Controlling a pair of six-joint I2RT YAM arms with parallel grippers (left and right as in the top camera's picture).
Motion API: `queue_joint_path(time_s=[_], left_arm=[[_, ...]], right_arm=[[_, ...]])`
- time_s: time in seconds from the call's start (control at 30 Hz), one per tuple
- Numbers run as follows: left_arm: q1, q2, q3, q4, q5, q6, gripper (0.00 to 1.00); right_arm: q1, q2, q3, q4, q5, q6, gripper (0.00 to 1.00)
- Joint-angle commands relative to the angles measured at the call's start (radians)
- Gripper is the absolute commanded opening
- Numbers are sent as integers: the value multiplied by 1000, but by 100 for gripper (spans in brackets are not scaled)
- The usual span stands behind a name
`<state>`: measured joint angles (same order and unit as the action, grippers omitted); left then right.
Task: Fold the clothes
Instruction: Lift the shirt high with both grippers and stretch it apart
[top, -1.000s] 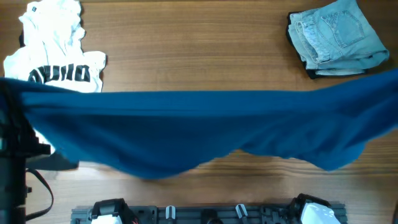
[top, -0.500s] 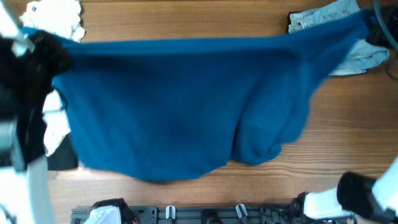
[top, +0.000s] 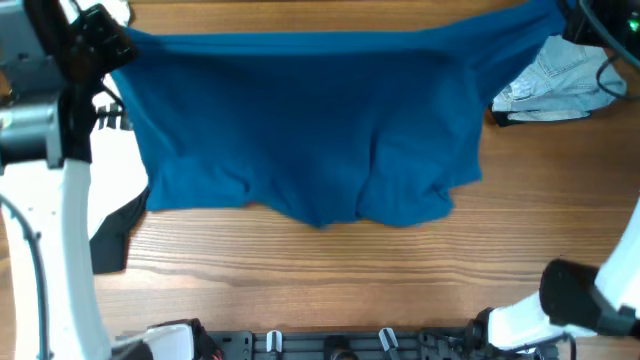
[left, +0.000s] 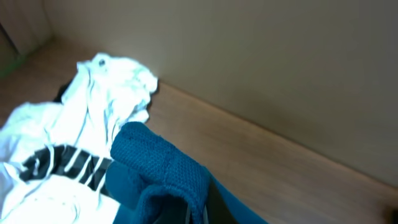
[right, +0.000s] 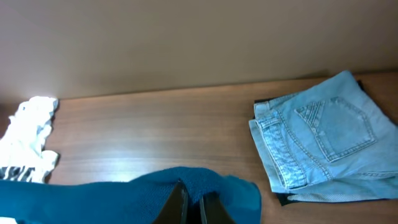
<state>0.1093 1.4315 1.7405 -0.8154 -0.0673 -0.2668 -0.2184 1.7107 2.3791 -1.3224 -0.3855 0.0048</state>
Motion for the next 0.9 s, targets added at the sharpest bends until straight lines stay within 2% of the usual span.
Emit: queue_joint_path(time_s=[0.0, 0.13, 0.43, 0.63, 0.87], left_arm=[[5, -167, 74, 22, 53, 28, 4], [5, -315, 100, 50, 121, 27, 4], [5, -582, 105, 116, 201, 25, 4], [5, -634, 105, 116, 181, 28, 4], [5, -594, 105, 89, 98, 28, 4]], right_arm=[[-29, -171, 13, 26, 3, 42, 4], [-60, -328, 13, 48, 5, 60, 4], [-90, -610, 73, 43, 185, 131, 4], [-90, -634, 215, -8, 242, 133, 4], [-90, -581, 217, -11, 228, 111, 4]])
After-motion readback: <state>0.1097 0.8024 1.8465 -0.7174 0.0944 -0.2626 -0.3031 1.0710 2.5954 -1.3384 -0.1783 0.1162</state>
